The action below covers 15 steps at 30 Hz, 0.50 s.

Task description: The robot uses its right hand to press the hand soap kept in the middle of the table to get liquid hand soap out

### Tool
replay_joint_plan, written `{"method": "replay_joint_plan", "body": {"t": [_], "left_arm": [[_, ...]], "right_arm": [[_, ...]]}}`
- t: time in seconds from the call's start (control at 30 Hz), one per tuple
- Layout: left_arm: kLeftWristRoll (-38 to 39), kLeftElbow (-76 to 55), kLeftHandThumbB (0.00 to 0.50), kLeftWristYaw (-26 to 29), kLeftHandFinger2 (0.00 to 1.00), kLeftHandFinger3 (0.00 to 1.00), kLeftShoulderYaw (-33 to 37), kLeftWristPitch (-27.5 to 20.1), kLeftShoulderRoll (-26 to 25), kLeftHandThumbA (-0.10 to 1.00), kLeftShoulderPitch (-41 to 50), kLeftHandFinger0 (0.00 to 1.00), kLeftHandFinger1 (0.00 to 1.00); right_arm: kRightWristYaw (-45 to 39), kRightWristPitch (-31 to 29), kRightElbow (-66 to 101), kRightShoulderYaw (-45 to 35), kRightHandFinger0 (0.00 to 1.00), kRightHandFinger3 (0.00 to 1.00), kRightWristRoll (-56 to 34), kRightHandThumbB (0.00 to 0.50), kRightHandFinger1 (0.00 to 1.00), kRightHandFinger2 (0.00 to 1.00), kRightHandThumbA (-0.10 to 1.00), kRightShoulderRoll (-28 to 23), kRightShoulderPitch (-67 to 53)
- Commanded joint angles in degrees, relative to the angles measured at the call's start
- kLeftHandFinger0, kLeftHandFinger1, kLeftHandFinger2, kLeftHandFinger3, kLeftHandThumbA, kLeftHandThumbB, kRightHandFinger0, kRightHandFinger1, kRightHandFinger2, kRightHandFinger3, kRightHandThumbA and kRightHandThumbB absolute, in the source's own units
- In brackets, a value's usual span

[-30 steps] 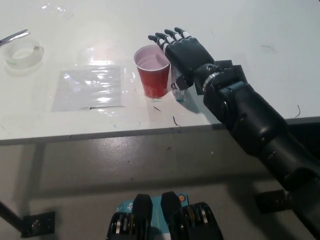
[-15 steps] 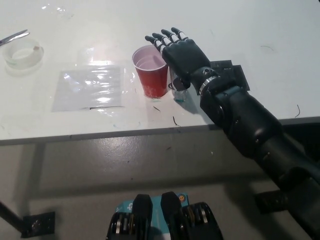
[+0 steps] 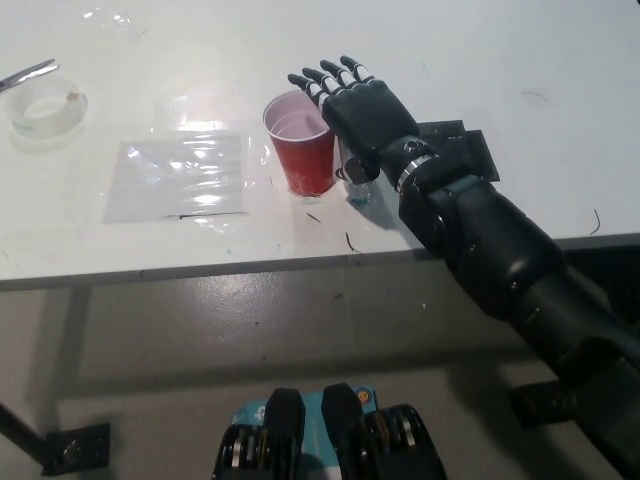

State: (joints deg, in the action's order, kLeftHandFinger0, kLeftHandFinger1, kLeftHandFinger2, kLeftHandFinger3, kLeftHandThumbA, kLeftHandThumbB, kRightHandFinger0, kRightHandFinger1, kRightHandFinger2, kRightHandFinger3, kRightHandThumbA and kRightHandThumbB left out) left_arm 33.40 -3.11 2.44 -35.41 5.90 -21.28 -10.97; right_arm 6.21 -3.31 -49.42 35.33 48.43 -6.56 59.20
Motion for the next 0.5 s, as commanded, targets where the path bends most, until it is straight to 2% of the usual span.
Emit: {"method": "replay_joint_plan", "body": {"t": [0.0,0.13,0.27,0.33,0.47], "left_arm": [[0.8,-1.4,0.097,-0.6,0.11,0.39,-0.5,-1.0,-1.4,0.99,-0.2,0.01,0.01],[0.8,-1.6,0.095,-0.7,0.08,0.35,-0.5,-1.3,-1.3,1.00,-0.1,0.00,0.00],[0.2,-1.9,0.087,-0.5,0.08,0.34,-0.5,-1.4,-1.0,1.00,0.7,0.00,0.00],[0.4,-1.6,0.099,-0.6,0.10,0.36,-0.5,-1.3,-1.1,1.00,0.8,0.00,0.00],[0.5,-1.6,0.099,-0.7,0.10,0.35,-0.5,-1.2,-1.1,1.00,1.4,0.00,0.00]], "right_arm": [[-10.6,1.9,-0.6,1.1,1.00,1.00,-2.4,0.500,1.00,1.00,1.00,-0.5,-6.1],[-12.5,3.2,3.5,0.6,1.00,1.00,-2.8,0.500,1.00,1.00,1.00,-1.8,-5.6],[-12.2,3.2,6.6,0.4,1.00,1.00,-2.5,0.494,1.00,1.00,1.00,-2.9,-4.8],[-13.5,4.0,9.0,0.2,1.00,1.00,-2.2,0.500,1.00,1.00,1.00,-3.7,-3.2],[-13.0,2.3,11.8,-1.2,1.00,1.00,-3.0,0.500,1.00,1.00,1.00,-4.6,-0.6]]}}
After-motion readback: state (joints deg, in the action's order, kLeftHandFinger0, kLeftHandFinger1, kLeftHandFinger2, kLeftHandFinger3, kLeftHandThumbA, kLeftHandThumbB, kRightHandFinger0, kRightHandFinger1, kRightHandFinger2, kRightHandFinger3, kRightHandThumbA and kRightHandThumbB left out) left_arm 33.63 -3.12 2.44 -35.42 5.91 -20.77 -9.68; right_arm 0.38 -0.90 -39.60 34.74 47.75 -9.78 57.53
